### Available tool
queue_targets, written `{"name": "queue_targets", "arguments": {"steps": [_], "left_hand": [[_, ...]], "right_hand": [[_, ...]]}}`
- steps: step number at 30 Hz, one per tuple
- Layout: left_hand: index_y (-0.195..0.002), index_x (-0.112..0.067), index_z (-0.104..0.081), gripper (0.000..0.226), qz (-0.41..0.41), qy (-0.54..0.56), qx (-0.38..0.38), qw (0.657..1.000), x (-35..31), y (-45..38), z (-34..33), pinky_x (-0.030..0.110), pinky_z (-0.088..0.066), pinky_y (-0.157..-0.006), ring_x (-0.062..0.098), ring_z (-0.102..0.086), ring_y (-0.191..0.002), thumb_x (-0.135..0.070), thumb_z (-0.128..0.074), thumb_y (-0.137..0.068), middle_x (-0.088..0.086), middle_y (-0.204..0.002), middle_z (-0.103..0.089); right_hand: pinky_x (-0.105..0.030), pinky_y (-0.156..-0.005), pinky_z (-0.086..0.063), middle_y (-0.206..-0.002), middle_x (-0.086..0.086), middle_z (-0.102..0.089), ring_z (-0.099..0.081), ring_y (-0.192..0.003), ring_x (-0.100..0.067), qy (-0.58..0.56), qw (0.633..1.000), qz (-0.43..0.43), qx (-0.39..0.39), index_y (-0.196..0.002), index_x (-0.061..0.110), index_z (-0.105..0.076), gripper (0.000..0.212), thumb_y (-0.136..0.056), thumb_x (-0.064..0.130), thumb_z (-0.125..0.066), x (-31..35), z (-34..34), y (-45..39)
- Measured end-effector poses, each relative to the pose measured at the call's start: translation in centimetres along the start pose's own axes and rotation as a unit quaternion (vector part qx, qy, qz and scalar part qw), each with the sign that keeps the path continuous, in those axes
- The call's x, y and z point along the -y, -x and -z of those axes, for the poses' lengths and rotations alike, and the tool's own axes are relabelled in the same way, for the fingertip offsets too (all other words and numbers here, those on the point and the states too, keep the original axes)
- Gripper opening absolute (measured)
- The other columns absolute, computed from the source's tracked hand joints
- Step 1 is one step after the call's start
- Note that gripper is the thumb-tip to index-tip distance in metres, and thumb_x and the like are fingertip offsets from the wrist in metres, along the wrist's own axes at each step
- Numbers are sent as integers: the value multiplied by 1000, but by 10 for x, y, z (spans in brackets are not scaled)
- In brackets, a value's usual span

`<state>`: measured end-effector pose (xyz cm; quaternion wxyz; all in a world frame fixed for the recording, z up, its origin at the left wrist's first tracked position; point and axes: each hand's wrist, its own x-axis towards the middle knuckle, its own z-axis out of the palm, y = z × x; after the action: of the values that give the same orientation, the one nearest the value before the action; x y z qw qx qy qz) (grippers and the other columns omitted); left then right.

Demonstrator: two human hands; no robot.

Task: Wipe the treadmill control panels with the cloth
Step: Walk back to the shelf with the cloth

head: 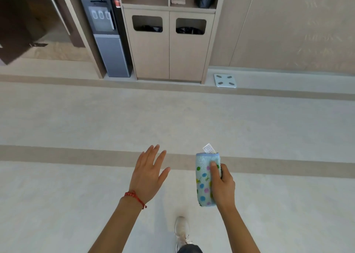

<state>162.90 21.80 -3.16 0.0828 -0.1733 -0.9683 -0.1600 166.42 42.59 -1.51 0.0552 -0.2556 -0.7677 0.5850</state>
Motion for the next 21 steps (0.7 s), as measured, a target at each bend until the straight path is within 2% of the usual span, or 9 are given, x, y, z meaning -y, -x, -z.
{"name": "queue_targets", "arguments": {"steps": [6, 9, 12, 15, 21], "left_hand": [[-126, -8, -54, 61, 7, -6, -2, 1000, 8, -99, -5, 38, -21, -104, 26, -33, -127, -48, -16, -99, 17, -133, -51], [-128, -9, -50, 58, 17, -6, -8, 1000, 21, -140, -12, 40, -26, -106, 27, -35, -127, -47, -17, -99, 17, -134, -50], [-127, -8, -52, 60, 23, -6, -12, 1000, 37, -178, -18, 48, -36, -100, 30, -43, -125, -48, -18, -99, 17, -133, -51], [-125, -7, -55, 61, 20, -10, -4, 1000, 63, -228, -26, 53, -37, -96, 33, -48, -122, -48, -17, -99, 17, -131, -53], [-125, -7, -56, 62, 13, -19, 7, 1000, 128, -350, -41, 52, -34, -97, 32, -47, -122, -49, -18, -99, 17, -131, -53]], "right_hand": [[-11, -42, -40, -59, 3, -55, -55, -48, -1, -5, 1000, 14, 17, -66, 17, -45, 32, -95, 31, -47, 45, -13, -97], [-19, -49, -44, -63, 1, -58, -58, -55, -8, 0, 1000, 8, 26, -69, 15, -46, 32, -94, 34, -47, 59, -25, -140], [-14, -46, -43, -64, 2, -59, -59, -57, -10, 3, 1000, 10, 25, -69, 16, -46, 31, -95, 34, -46, 72, -42, -178], [-15, -46, -43, -64, 2, -59, -60, -57, -9, 11, 999, 12, 29, -69, 17, -45, 32, -94, 35, -45, 89, -70, -226], [-14, -45, -42, -64, 2, -59, -60, -56, -9, 16, 999, 19, 21, -68, 19, -44, 31, -94, 36, -45, 133, -139, -334]]}}
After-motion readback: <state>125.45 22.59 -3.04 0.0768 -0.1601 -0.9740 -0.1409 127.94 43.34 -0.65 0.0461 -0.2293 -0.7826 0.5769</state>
